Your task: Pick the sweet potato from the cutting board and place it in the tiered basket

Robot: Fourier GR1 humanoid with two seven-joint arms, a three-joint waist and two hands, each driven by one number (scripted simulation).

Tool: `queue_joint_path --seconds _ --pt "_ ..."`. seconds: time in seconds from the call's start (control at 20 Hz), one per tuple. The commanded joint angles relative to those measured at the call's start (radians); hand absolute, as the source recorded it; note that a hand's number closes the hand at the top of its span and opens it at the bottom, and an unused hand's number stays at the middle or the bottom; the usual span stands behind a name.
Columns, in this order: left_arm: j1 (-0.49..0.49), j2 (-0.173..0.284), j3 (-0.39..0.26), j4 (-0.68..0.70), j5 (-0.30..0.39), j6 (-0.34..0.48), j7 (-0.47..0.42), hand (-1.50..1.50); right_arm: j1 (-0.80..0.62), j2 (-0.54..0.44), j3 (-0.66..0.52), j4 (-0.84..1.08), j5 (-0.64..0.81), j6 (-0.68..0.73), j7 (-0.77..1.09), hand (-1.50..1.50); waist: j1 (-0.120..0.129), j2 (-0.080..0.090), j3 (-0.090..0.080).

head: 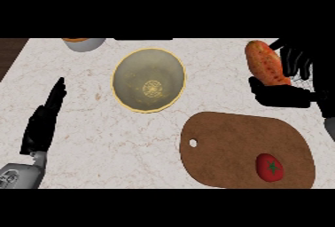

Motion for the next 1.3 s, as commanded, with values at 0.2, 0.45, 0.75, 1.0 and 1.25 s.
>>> queue_joint_path --seconds 0.2,0.45,0.75,1.0,1.25 --pt "0.0 -0.031 0.008 0.019 -0.029 -0.017 -0.02 0.0 -0.05 0.029 -0.179 0.197 -0.115 0.23 -0.196 1.5 0.021 0.007 0.0" --pt "-0.014 -0.022 0.026 -0.004 -0.032 -0.036 0.003 0.0 0.009 -0.008 -0.222 0.329 -0.043 0.28 -0.36 1.5 0.02 0.007 0.0" --pt "-0.056 -0.014 0.04 -0.002 -0.023 -0.066 0.034 0.0 -0.023 -0.021 -0.172 0.541 0.173 0.285 -0.405 1.5 0.03 0.011 0.0" --pt "-0.001 -0.055 0.025 -0.026 -0.055 -0.042 0.016 0.0 -0.052 0.019 -0.25 0.761 0.224 0.281 -0.581 1.5 0.029 0.008 0.001" --pt "-0.008 -0.023 0.067 -0.031 -0.041 -0.093 0.028 0.0 -0.038 0.051 -0.319 0.902 0.212 0.316 -0.793 1.5 0.024 0.007 0.001"
